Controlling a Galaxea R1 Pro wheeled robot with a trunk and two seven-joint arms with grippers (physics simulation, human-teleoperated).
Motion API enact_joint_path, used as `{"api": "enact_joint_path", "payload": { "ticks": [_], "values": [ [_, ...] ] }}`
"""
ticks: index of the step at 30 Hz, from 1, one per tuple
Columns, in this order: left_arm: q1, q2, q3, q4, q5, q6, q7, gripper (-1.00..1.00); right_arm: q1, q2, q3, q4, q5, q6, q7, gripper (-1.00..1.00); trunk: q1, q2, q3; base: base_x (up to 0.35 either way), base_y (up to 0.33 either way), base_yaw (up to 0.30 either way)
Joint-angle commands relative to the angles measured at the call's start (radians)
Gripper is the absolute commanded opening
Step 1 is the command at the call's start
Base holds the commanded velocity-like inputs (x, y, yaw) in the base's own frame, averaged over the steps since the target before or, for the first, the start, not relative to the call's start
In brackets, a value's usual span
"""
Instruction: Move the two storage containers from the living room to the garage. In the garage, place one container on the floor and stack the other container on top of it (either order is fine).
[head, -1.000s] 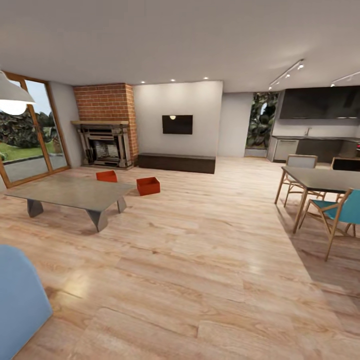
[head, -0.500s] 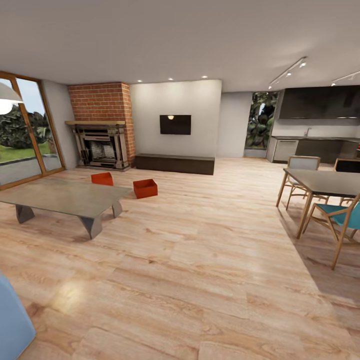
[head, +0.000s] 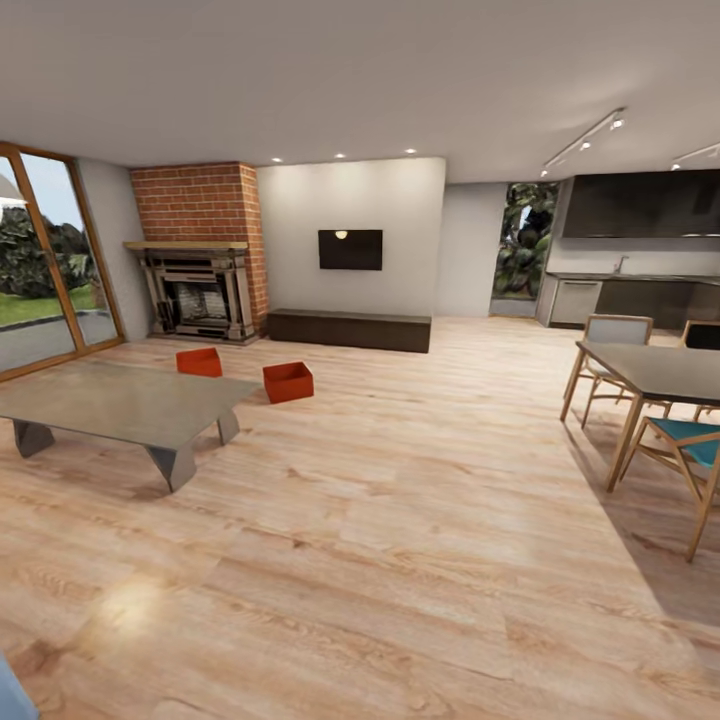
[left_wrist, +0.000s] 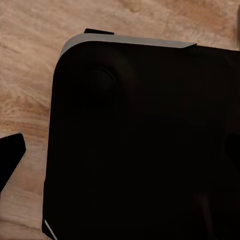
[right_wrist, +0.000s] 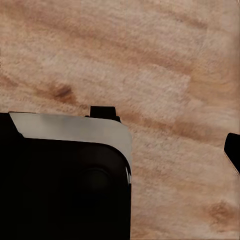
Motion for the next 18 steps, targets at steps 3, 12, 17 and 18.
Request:
{"api": "enact_joint_path", "payload": {
  "ticks": [3, 12, 17, 18],
  "values": [
    [0.000, 0.000, 0.002, -0.001, 0.009, -0.002, -0.001, 1.00, -0.001, 0.002, 0.008, 0.003, -0.005, -0.004, 0.000, 1.00, 0.001, 0.000, -0.001, 0.322, 0.000, 0.000],
    [0.000, 0.000, 0.002, -0.001, 0.008, 0.000, -0.001, 1.00, -0.001, 0.003, 0.008, 0.003, -0.002, -0.003, -0.001, 1.00, 0.001, 0.000, -0.001, 0.322, 0.000, 0.000],
    [0.000, 0.000, 0.002, -0.001, 0.007, 0.000, -0.001, 1.00, -0.001, 0.004, 0.008, 0.003, -0.003, -0.003, -0.001, 1.00, 0.001, 0.000, -0.001, 0.322, 0.000, 0.000],
    [0.000, 0.000, 0.002, -0.001, 0.007, 0.000, -0.001, 1.00, -0.001, 0.004, 0.008, 0.003, -0.003, -0.003, -0.001, 1.00, 0.001, 0.000, -0.001, 0.322, 0.000, 0.000]
  ]
}}
